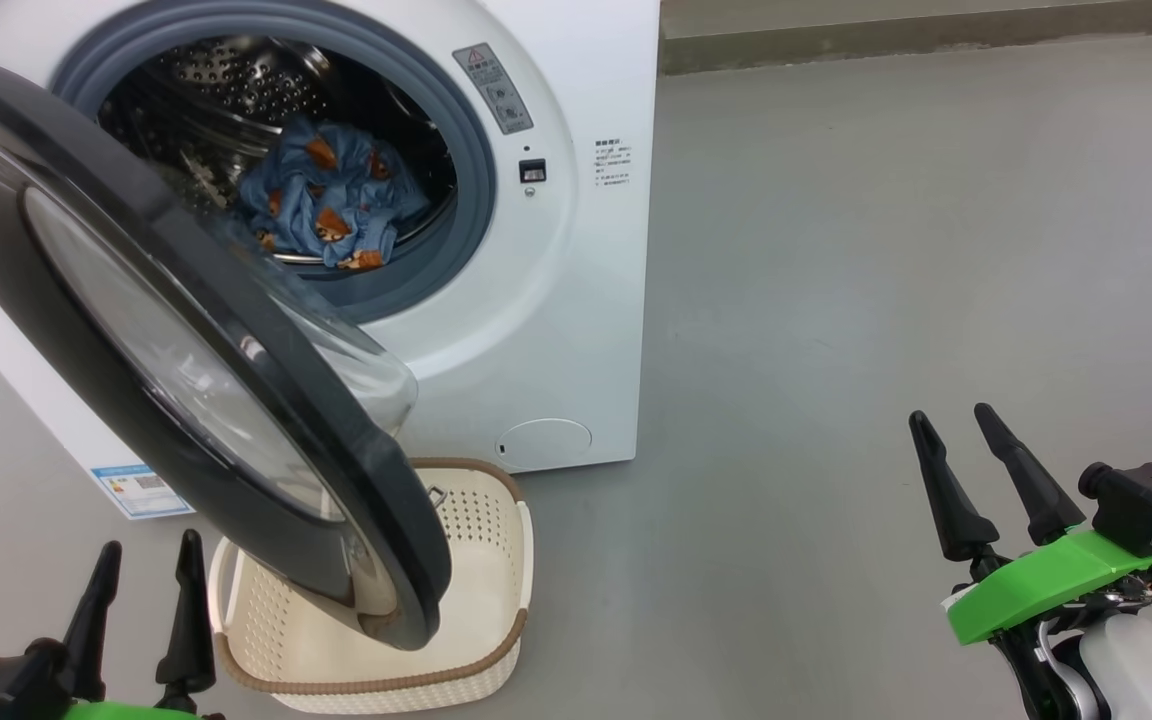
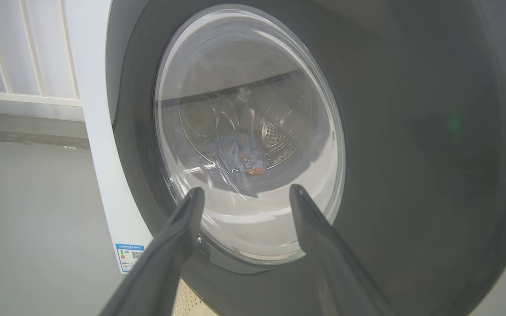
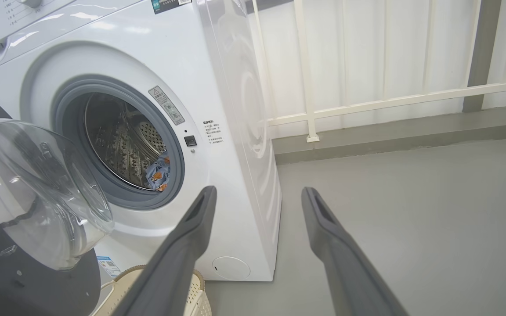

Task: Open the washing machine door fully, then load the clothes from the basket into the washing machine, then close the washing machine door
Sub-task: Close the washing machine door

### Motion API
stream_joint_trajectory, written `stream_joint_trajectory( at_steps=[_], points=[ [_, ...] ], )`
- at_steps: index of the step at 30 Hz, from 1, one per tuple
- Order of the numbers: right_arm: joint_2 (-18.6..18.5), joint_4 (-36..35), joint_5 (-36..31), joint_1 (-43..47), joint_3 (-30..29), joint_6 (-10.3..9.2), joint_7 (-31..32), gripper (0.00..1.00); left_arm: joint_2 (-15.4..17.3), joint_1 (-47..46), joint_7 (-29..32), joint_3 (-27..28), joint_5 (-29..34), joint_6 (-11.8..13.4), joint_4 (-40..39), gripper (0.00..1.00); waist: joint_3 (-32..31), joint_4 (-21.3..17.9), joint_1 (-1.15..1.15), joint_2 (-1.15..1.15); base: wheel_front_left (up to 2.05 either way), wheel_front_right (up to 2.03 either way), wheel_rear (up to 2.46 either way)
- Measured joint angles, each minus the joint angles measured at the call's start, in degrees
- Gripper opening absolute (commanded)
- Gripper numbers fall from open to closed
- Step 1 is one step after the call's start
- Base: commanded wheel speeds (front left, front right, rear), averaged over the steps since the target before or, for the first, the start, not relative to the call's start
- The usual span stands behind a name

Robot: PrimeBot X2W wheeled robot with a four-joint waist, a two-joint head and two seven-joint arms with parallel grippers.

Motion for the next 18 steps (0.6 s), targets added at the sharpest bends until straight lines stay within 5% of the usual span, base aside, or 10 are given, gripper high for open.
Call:
stream_joint_trajectory(
  at_steps=[18],
  points=[
    [-0.2, 0.0, 0.0, 0.0, 0.2, 0.00, 0.0, 1.00, 0.0, 0.0, 0.6, -1.0, -0.1, 0.9, -0.4, 1.00, 0.3, 0.7, 0.00, 0.00, 0.00, 0.00, 0.00]
  ],
)
